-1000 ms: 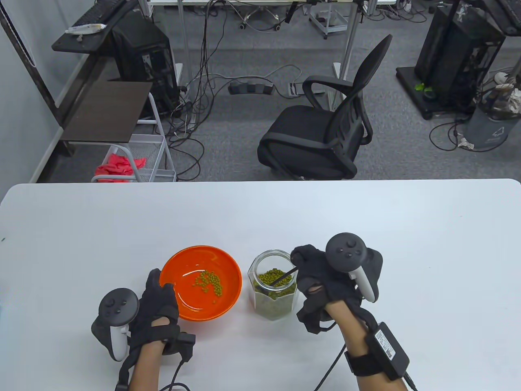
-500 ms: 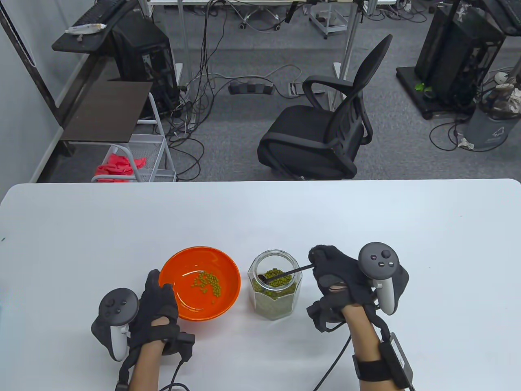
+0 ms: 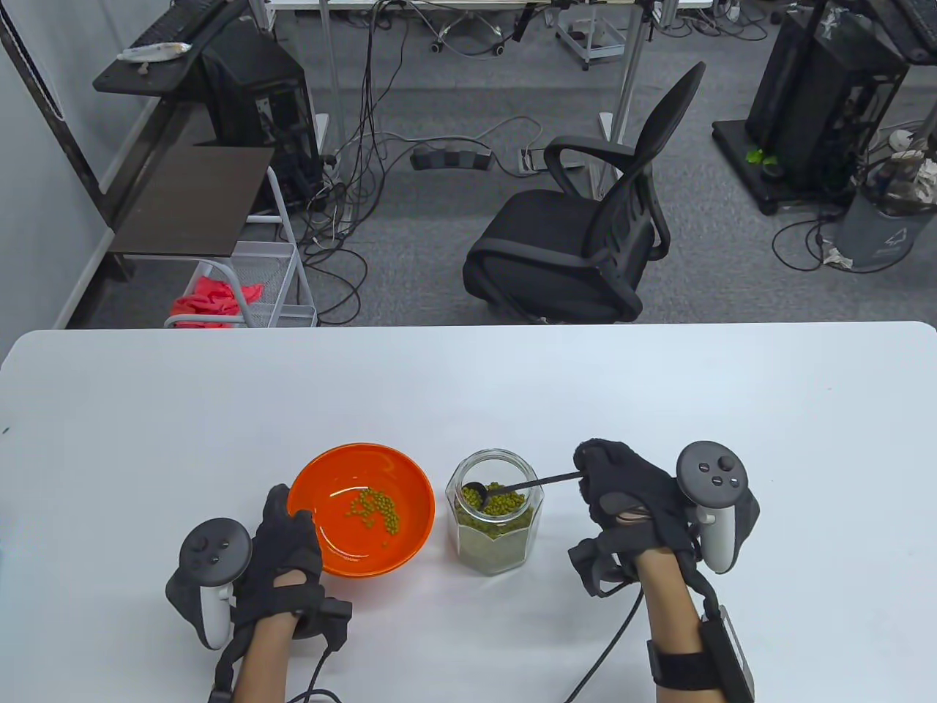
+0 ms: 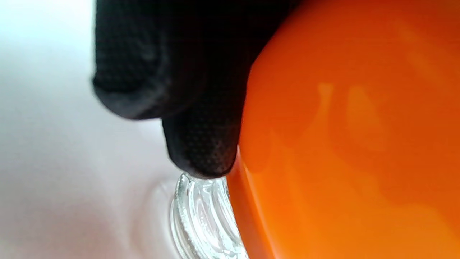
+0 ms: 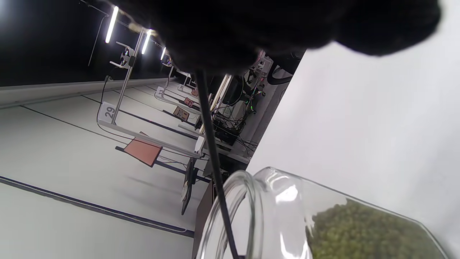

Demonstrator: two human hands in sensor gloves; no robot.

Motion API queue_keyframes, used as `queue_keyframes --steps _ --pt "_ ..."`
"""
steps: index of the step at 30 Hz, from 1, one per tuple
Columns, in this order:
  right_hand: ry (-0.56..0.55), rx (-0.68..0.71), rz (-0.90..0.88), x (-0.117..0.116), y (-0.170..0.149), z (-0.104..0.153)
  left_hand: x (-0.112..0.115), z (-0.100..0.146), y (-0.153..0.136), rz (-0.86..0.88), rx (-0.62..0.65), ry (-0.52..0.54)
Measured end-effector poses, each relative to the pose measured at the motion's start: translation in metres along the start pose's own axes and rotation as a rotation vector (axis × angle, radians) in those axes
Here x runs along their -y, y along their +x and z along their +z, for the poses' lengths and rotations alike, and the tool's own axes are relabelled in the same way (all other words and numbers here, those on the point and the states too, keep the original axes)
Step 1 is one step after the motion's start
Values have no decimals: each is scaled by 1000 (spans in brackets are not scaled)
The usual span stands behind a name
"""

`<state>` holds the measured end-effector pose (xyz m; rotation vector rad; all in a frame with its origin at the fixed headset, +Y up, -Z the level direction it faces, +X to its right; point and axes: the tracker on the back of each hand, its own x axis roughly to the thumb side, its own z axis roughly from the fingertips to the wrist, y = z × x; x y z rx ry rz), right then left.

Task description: Portion mung beans with measuring scoop (Bowl in hand)

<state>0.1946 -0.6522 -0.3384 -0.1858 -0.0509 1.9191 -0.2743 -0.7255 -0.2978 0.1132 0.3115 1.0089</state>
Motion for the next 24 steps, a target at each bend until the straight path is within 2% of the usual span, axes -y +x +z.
queue_keyframes --steps 16,24 --pt "-45 26 -118 32 8 9 1 1 0 -5 -5 2" --pt "-27 73 -199 23 16 14 2 1 0 -8 0 -2"
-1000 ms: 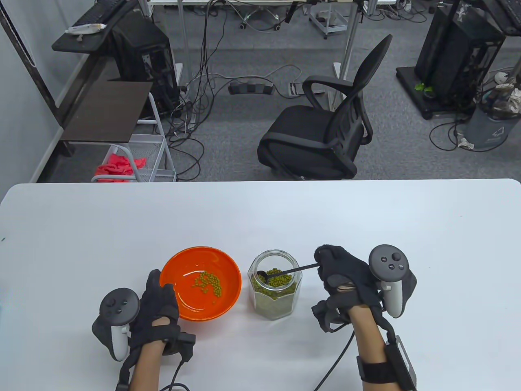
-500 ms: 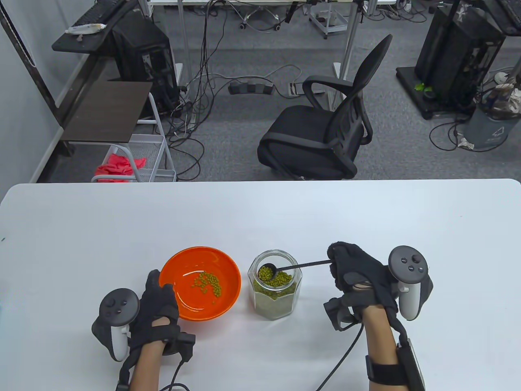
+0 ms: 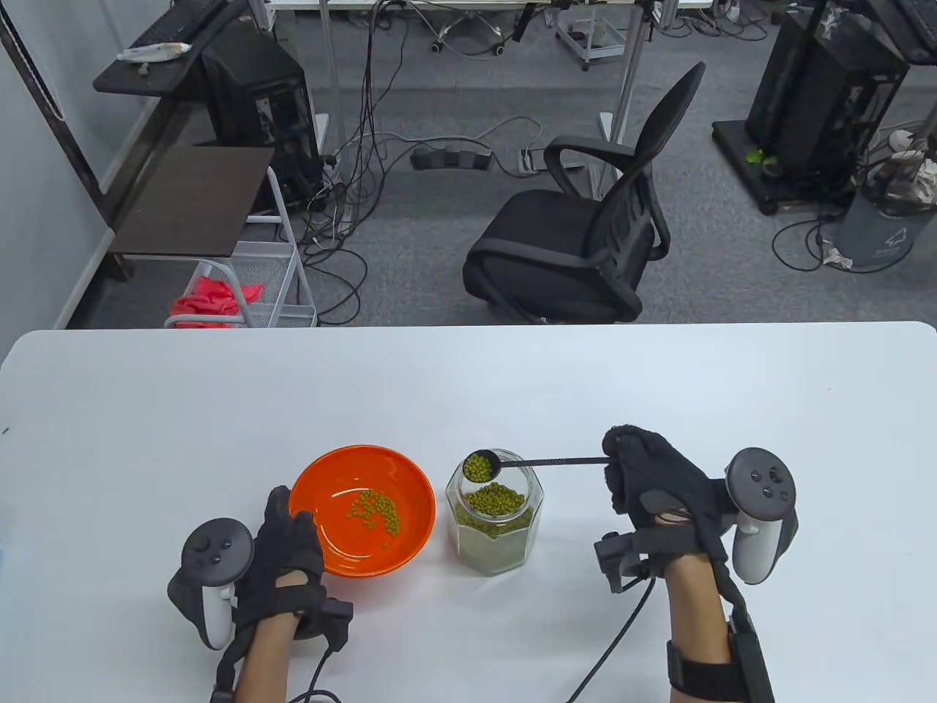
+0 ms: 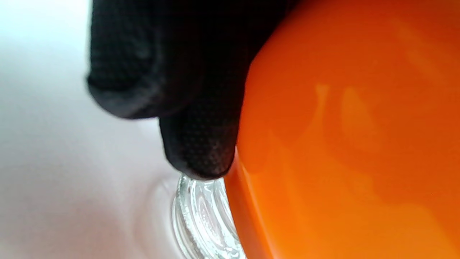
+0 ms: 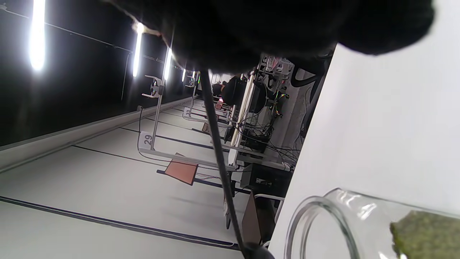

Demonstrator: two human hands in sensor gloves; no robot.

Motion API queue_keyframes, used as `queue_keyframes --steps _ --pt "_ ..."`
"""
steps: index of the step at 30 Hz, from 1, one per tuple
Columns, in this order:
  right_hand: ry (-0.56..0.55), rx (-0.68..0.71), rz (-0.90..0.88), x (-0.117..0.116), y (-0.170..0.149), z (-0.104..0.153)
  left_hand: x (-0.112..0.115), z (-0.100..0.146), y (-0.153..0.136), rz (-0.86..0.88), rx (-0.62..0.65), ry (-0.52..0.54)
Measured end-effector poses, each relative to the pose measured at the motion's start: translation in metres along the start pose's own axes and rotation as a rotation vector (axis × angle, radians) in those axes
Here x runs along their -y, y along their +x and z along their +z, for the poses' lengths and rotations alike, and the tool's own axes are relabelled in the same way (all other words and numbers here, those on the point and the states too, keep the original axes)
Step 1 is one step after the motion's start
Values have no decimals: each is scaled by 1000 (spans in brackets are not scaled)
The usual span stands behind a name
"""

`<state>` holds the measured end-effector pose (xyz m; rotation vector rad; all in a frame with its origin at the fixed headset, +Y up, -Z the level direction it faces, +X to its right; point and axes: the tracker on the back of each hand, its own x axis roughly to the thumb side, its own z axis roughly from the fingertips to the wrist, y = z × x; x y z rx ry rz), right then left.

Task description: Portion mung beans with measuring scoop (Bowl in hand)

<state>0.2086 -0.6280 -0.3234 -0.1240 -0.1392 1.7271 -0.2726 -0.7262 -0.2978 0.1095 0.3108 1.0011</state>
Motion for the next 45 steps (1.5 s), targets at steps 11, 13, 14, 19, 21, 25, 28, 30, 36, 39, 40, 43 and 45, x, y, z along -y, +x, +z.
queue_keyframes --steps 11,13,14,19,21,25,28,30,36,39,40,43,45 --pt "169 -13 -89 -42 -5 2 0 0 0 7 0 -3" --pt "194 -12 -89 -51 -5 4 1 0 0 7 2 -5" --pt "199 -8 -83 -53 -5 5 1 0 0 7 2 -5" --pt "244 33 -15 -73 -1 12 1 0 0 9 -2 -9" --pt "261 50 1 -80 1 15 1 0 0 7 -1 -8" --pt "284 92 60 -92 5 22 1 0 0 7 -1 -9" --pt "303 134 108 -103 10 29 0 0 0 9 -2 -10" --pt "305 156 130 -107 12 33 0 0 0 8 -2 -10" --pt "298 240 226 -121 16 44 0 0 0 8 0 -10" --pt "295 271 263 -125 18 47 0 0 0 8 -1 -10" --pt "293 278 270 -126 18 48 0 0 0 8 -1 -10" --pt "290 299 289 -129 19 51 0 0 0 9 0 -11" --pt "290 309 292 -130 19 51 0 0 0 8 0 -10"
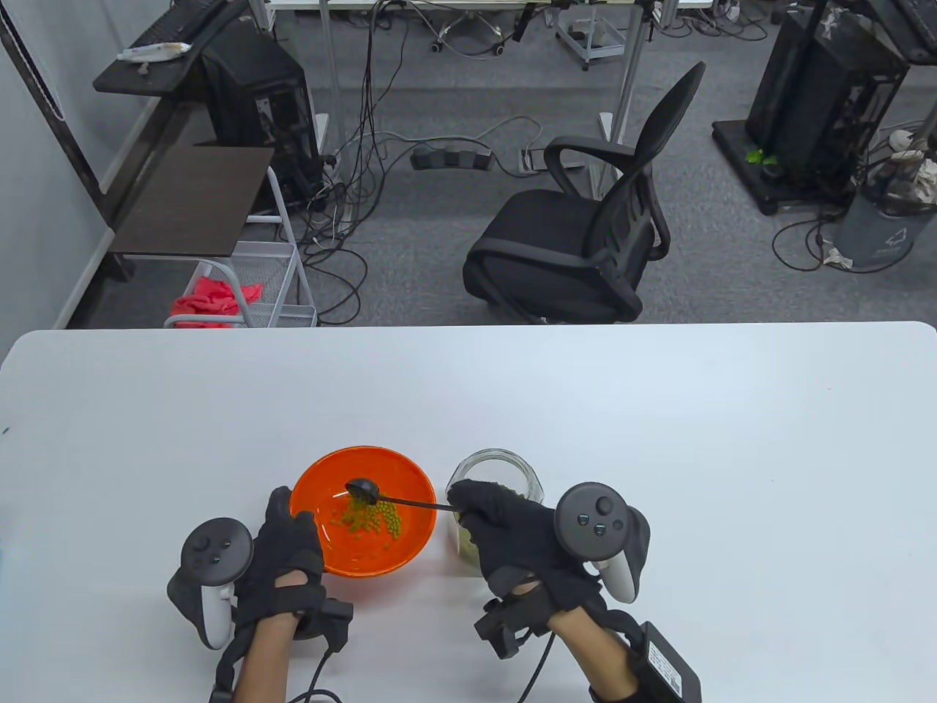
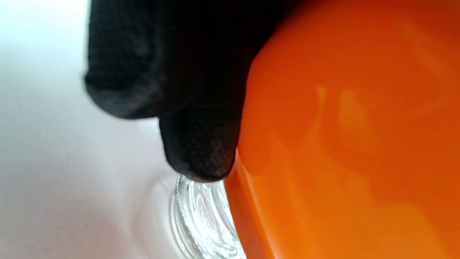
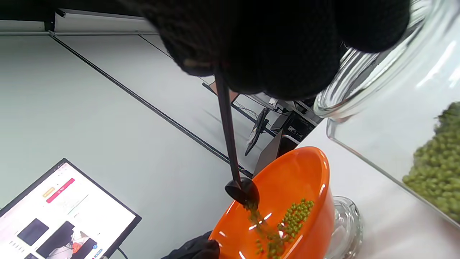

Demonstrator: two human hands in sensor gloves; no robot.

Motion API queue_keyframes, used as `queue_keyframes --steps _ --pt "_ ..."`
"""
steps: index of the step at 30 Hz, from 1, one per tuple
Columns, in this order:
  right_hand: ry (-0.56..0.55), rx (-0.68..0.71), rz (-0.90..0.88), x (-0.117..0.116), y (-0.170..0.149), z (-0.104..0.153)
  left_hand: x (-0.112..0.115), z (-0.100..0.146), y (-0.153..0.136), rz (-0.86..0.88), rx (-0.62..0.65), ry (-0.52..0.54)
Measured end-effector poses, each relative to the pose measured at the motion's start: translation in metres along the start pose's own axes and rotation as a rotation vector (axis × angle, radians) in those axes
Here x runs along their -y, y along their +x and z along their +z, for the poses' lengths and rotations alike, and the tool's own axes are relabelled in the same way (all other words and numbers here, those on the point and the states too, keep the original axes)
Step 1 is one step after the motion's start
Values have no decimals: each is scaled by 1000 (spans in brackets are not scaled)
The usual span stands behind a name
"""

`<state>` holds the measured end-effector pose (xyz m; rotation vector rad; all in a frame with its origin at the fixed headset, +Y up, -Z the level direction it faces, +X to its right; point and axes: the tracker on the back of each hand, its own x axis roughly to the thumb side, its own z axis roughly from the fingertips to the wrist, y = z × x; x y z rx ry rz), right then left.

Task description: Portion mung beans with measuring scoop (Bowl in hand)

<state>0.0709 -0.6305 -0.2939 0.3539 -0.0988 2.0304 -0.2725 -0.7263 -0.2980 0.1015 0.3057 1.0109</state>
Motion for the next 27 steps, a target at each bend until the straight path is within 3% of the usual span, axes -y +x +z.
queue_keyframes --steps 11,27 --pt "-51 7 -53 17 2 1 0 0 0 0 1 1" --pt "-240 -23 -139 79 -3 5 0 0 0 -3 5 0"
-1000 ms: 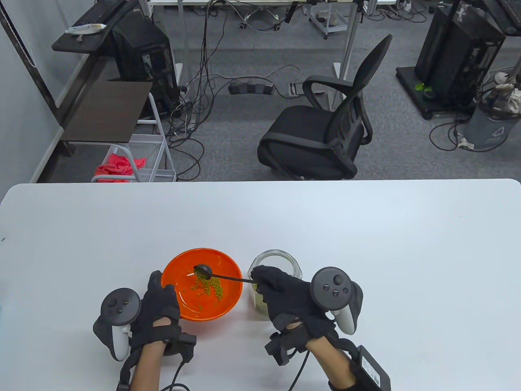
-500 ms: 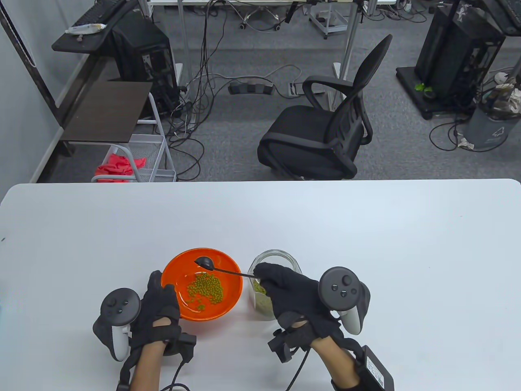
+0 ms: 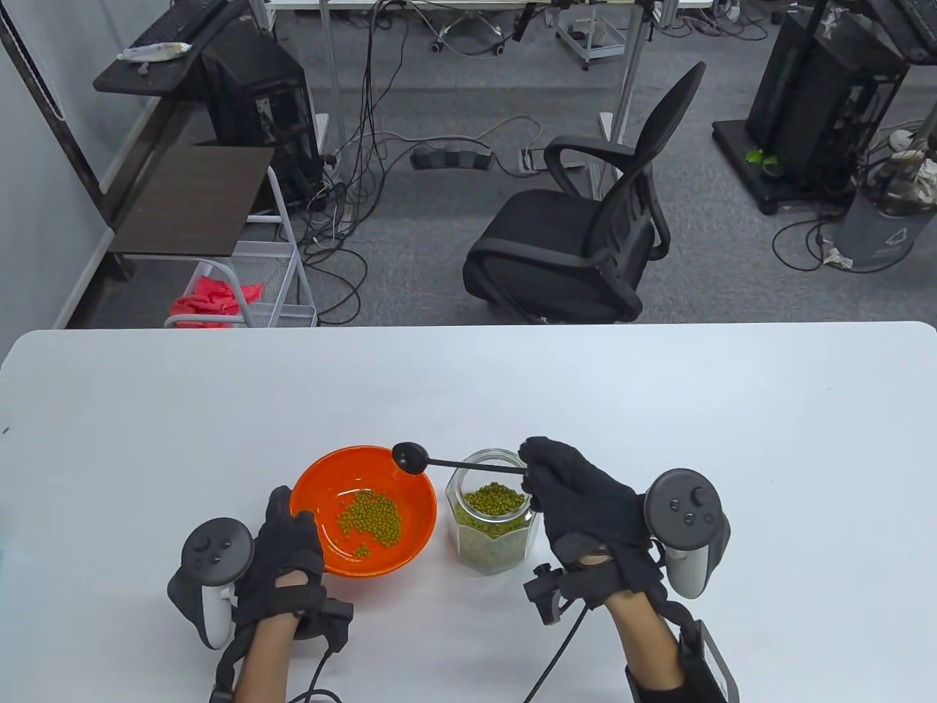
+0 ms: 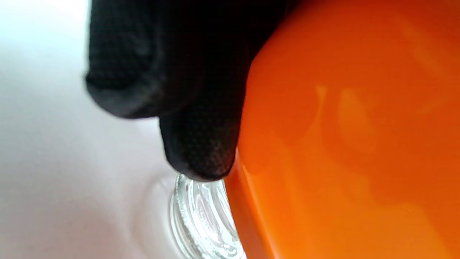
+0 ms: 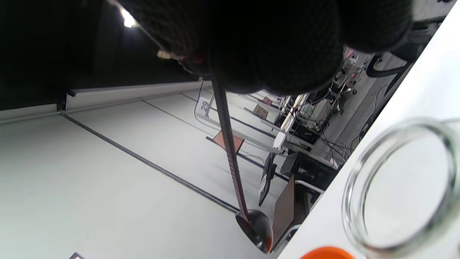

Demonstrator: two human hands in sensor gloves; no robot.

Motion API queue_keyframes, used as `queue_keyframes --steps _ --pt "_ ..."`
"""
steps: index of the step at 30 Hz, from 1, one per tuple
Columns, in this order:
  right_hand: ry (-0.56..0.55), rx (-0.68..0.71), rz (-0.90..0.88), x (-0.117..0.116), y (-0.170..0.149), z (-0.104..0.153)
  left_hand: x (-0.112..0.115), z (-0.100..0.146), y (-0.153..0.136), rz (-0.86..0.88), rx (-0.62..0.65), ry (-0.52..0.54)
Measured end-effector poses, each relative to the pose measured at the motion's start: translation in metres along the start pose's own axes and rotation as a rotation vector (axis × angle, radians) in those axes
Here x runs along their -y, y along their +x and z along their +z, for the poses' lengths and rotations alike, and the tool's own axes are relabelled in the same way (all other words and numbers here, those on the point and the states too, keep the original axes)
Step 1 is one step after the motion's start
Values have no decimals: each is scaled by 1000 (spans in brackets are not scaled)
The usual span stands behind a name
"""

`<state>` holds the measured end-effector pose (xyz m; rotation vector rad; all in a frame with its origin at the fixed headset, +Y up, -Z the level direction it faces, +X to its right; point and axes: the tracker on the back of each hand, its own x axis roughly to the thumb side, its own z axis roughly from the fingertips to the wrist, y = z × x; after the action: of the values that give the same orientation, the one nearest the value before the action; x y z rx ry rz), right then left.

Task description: Portion mung beans with measuring scoop (Bowl in hand)

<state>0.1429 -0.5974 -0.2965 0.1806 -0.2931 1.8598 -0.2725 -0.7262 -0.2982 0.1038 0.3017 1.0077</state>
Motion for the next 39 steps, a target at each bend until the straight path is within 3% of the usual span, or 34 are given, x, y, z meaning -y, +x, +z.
queue_keyframes --steps 6,14,21,28,39 --pt "-77 -5 34 26 2 -1 0 0 0 1 0 -2" --pt "-105 -37 10 40 -4 -3 0 0 0 -1 2 -2" --pt "-131 -21 115 46 2 -1 0 0 0 -2 1 0" --pt "-80 -7 278 34 9 -1 0 0 1 0 5 0" --pt "-33 43 524 -9 7 -5 -2 0 1 13 14 0"
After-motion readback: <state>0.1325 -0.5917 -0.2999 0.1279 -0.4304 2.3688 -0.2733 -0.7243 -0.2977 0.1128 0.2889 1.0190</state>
